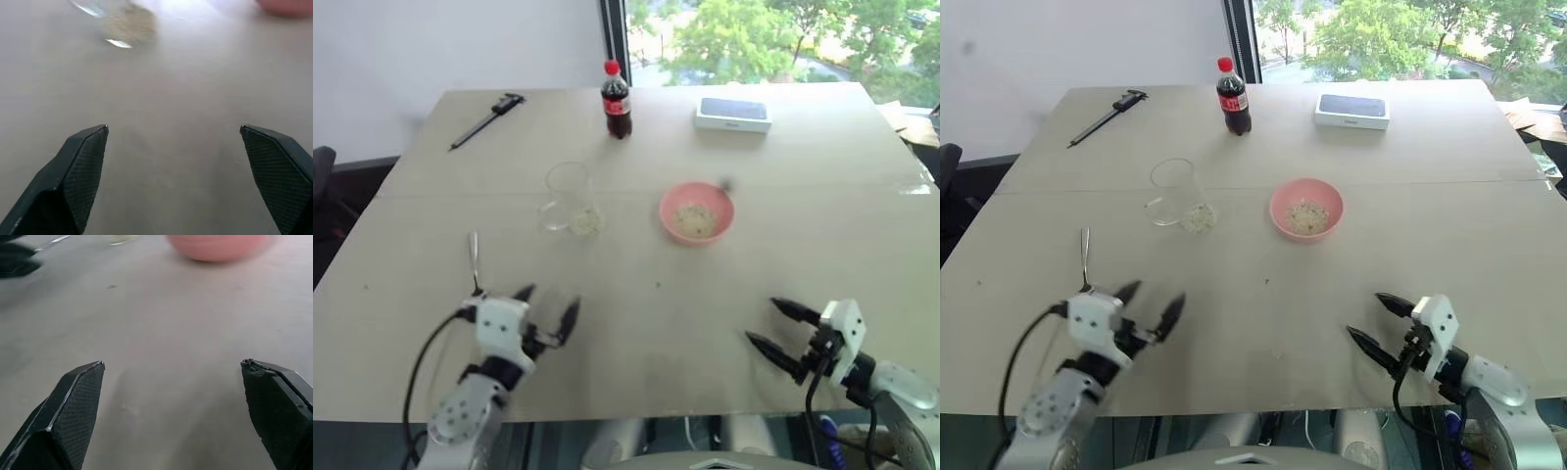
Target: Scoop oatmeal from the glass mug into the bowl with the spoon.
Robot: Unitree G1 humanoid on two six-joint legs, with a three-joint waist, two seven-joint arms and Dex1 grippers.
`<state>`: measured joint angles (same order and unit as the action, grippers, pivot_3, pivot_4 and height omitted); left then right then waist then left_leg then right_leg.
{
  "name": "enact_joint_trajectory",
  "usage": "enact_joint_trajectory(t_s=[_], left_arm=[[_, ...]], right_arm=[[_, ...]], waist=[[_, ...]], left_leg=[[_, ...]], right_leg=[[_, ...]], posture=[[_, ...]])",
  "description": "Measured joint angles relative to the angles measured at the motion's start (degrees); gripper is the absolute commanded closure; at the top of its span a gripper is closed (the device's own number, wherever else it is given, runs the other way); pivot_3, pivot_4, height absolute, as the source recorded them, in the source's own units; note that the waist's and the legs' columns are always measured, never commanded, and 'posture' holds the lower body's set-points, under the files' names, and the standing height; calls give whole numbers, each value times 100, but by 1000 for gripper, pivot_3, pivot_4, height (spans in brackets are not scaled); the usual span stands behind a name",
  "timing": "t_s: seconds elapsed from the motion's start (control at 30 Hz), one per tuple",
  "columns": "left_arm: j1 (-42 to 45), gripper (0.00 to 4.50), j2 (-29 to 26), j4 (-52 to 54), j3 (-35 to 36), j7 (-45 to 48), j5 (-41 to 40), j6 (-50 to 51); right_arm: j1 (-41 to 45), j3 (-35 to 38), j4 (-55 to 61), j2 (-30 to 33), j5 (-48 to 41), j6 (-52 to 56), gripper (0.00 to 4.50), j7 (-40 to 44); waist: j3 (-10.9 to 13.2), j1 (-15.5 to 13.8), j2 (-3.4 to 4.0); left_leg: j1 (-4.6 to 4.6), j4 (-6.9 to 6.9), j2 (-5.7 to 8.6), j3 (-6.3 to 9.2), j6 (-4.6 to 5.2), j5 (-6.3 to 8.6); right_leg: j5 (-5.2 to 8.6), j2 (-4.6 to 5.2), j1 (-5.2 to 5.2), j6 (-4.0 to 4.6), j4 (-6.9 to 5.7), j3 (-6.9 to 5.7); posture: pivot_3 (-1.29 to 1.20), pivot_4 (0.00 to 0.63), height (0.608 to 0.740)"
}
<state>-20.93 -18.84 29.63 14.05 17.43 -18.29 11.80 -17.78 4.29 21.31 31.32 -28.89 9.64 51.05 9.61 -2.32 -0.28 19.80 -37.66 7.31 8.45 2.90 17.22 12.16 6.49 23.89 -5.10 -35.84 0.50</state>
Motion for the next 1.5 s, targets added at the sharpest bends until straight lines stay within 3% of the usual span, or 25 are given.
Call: enact_joint_trajectory(t_s=[0.27, 0.47, 0.83, 1.23, 1.33, 1.5], left_arm=[[1004, 46, -111, 354, 1229, -1316, -453, 1911], [1299, 46, -824, 228, 2092, -1656, -822, 3957], [1323, 46, -1063, -576, 2107, -1098, -860, 4337], [1828, 46, -1806, -1511, 1828, -348, -746, 4295], [1932, 842, -1913, -1683, 1736, -211, -728, 4292], [2066, 2766, -1903, -1766, 1691, -75, -768, 4389]], right_arm=[[1191, -296, 822, 295, -798, 1148, 0, 55], [1972, -615, 1273, 330, -1052, 1653, 0, -49], [2080, -670, 1378, 320, -1011, 1757, 0, -272], [2104, -669, 1380, 316, -941, 1755, 0, -381], [2135, -679, 1379, 298, -924, 1755, 0, -398], [2200, -679, 1370, 295, -860, 1747, 0, -405]], waist=[[2, 5, -15], [0, 1, -35], [0, 8, -37], [-3, 7, -32], [-7, 6, -26], [-9, 20, -22]], left_leg=[[2, -2, -2, -1, -9, 2], [23, -2, -7, -2, -7, 2], [22, -2, -22, -7, -16, 6], [19, -2, -27, -7, -29, -2], [18, -2, -28, -8, -30, -3], [15, -2, -38, -9, -36, -7]], right_leg=[[-13, -10, 6, 21, 1, 6], [-14, -22, 36, 25, 1, 14], [-20, -34, 37, 36, -2, 17], [-28, -40, 38, 48, -6, 17], [-29, -40, 37, 49, -7, 17], [-34, -50, 37, 56, -8, 17]], posture=[[0, 150, 740], [0, 150, 740], [0, 150, 740], [0, 150, 740], [0, 150, 740], [0, 150, 740]])
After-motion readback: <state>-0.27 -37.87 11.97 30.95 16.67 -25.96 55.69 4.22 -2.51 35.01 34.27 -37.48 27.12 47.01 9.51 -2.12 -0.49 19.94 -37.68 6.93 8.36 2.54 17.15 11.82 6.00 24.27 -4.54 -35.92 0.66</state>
